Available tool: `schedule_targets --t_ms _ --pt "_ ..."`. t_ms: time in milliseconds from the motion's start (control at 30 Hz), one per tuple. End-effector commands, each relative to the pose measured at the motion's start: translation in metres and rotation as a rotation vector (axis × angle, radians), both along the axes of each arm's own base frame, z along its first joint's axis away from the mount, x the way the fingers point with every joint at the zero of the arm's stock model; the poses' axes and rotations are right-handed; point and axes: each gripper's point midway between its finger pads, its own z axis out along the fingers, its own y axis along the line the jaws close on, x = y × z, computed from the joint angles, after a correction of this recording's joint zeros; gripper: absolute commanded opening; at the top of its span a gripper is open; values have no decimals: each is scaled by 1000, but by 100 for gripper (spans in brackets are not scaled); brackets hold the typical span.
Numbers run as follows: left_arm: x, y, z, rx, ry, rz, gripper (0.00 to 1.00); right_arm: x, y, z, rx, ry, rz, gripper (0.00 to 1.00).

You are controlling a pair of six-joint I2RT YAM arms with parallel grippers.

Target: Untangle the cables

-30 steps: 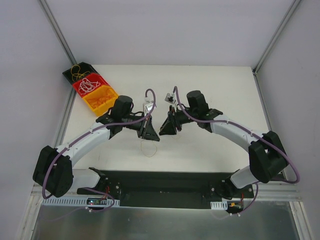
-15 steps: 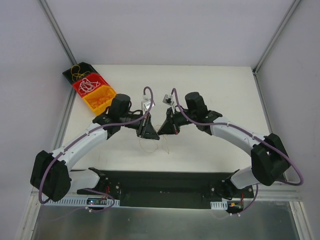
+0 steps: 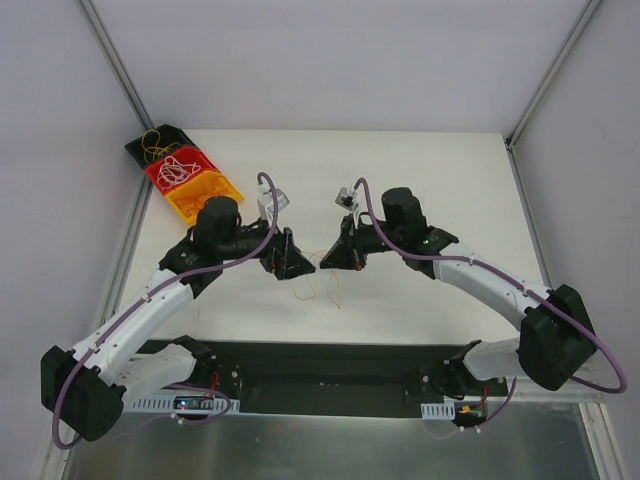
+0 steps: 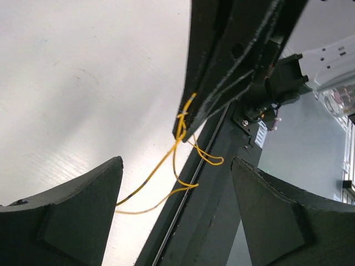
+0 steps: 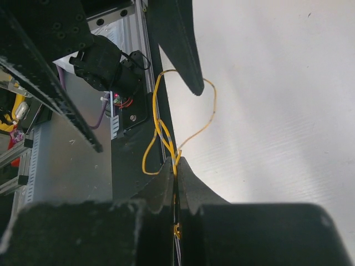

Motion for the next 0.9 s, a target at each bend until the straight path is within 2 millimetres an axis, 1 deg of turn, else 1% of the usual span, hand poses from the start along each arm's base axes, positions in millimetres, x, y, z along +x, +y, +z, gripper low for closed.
schedule_targets --t_ms 0,33,100,133,167,267,333,400,467,533,633,733,867 --pt "16 -2 23 -6 -68 47 74 -4 2 20 60 -36 34 0" --pt "17 -3 24 -5 -76 40 66 -5 2 21 61 -36 34 0" --pt "17 -6 27 -4 -77 16 57 -6 3 21 63 -33 40 0" --pt "18 -7 27 -3 -76 11 50 -6 3 22 64 -35 44 0" --pt "18 -8 27 -4 -78 6 47 -7 4 21 62 -30 46 0" --pt "15 -13 32 -18 -78 -40 45 -8 3 21 62 -31 48 0" --pt "14 -15 34 -24 -79 -63 42 -9 3 22 65 -36 52 0" --pt "13 -17 31 -19 -70 -84 42 -10 3 24 70 -37 59 0" --pt "11 -19 30 -22 -62 -116 45 -11 4 25 73 -39 65 0" --pt "8 -23 30 -30 -50 -152 45 -11 4 26 74 -40 65 0" --pt "7 -26 28 -32 -37 -181 41 -11 5 26 74 -38 68 0" --pt "2 -30 27 -40 -19 -226 34 -11 5 25 73 -39 66 0" --pt "-4 -28 26 -37 -32 -251 26 -11 5 25 71 -40 64 0"
